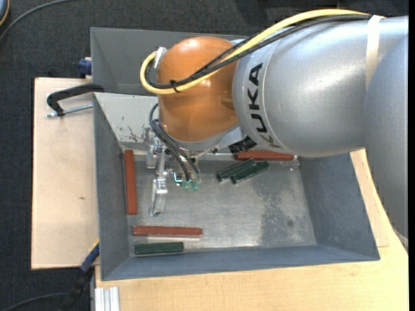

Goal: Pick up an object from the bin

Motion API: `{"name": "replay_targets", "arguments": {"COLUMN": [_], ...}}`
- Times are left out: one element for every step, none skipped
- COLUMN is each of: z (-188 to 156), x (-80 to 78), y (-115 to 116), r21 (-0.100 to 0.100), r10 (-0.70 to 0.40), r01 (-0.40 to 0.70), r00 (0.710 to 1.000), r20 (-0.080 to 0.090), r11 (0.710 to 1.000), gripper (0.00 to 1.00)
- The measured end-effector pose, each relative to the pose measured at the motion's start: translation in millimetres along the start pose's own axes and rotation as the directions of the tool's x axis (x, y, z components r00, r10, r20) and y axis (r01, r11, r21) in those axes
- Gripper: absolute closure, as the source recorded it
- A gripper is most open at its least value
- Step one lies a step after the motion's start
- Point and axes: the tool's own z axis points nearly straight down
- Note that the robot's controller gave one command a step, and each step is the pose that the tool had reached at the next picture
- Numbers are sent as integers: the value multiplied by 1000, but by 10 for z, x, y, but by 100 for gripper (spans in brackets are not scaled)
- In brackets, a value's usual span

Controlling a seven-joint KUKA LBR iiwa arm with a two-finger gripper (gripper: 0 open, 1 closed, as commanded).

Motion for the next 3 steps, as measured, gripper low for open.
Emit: {"name": "replay_targets", "arguments": {"z": [1536,1181,965], "x": [306,191,285], "y": [-91,-73,-107], "r21": [1,-8,-6], "r10": [92,368,347], "r01": [-92,-367,-347], "r00": [996,930,938], "r20": [-2,10,9], "r11": [996,930,938], "gripper": [0,0,0]}}
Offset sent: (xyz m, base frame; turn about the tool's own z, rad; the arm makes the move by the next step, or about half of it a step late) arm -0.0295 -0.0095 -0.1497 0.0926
